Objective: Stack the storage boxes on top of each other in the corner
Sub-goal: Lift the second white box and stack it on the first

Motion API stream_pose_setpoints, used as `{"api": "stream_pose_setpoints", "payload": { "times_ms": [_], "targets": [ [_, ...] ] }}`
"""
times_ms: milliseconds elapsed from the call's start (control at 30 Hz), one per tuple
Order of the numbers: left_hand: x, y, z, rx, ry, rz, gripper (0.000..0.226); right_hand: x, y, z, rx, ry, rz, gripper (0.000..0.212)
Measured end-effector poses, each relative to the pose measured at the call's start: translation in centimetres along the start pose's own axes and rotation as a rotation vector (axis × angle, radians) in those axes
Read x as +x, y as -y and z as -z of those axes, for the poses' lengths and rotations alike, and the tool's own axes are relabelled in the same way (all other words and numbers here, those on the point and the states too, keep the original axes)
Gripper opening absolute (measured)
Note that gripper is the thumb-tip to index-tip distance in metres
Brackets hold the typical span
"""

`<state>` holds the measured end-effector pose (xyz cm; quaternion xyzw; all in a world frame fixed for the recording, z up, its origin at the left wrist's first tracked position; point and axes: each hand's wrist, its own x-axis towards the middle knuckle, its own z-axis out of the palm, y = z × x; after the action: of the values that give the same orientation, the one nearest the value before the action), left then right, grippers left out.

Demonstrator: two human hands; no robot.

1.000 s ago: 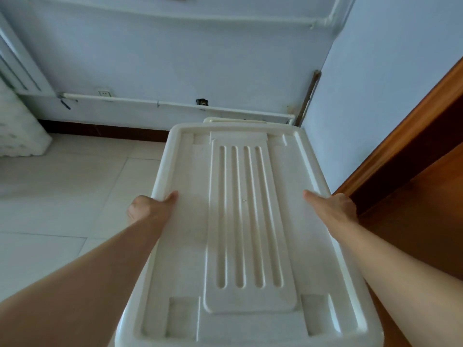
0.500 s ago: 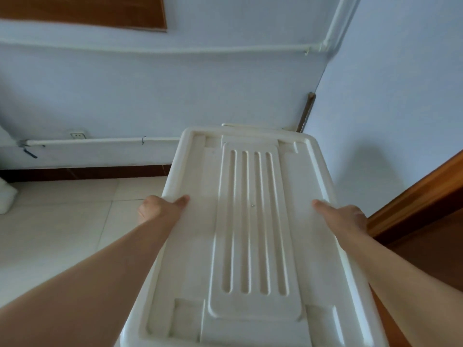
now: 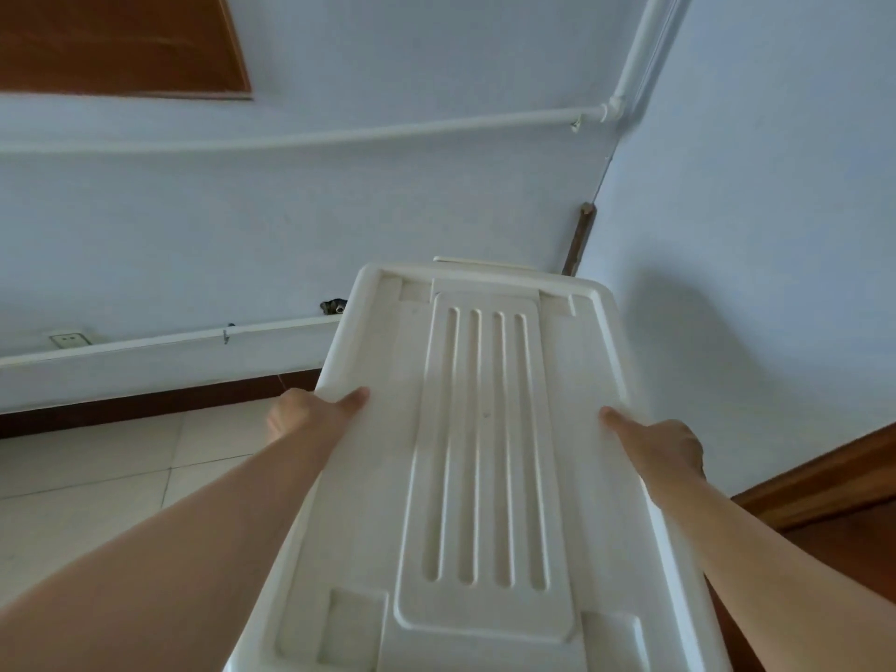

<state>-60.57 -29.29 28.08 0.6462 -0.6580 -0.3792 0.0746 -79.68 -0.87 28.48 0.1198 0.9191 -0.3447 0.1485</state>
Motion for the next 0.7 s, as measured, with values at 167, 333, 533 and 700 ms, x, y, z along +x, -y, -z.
{"api": "stream_pose_setpoints", "payload": {
  "times_ms": [167,333,533,700],
  "targets": [
    [4.9,-3.1,-2.0,0.099,0.021,-0.05,0.058,2.1,1.6,-2.2,0.017,-0.015,-0.084,0.057],
    [9.4,-6.3,-3.9,0.16,0.072,-0.111,0.063,3.3,2.9,-4.7,0.02,-0.068,-0.191,0.062],
    [14.6,-9.8,-6.3,0.272,0.174,-0.207,0.067,3.7,3.8,-7.6,0.054,-0.167,-0.323,0.058],
    [18.2,-12.0,-8.1,0.334,0.248,-0.309,0.071,3.6,4.2,-9.9,0.061,-0.199,-0.401,0.068]
  ]
}}
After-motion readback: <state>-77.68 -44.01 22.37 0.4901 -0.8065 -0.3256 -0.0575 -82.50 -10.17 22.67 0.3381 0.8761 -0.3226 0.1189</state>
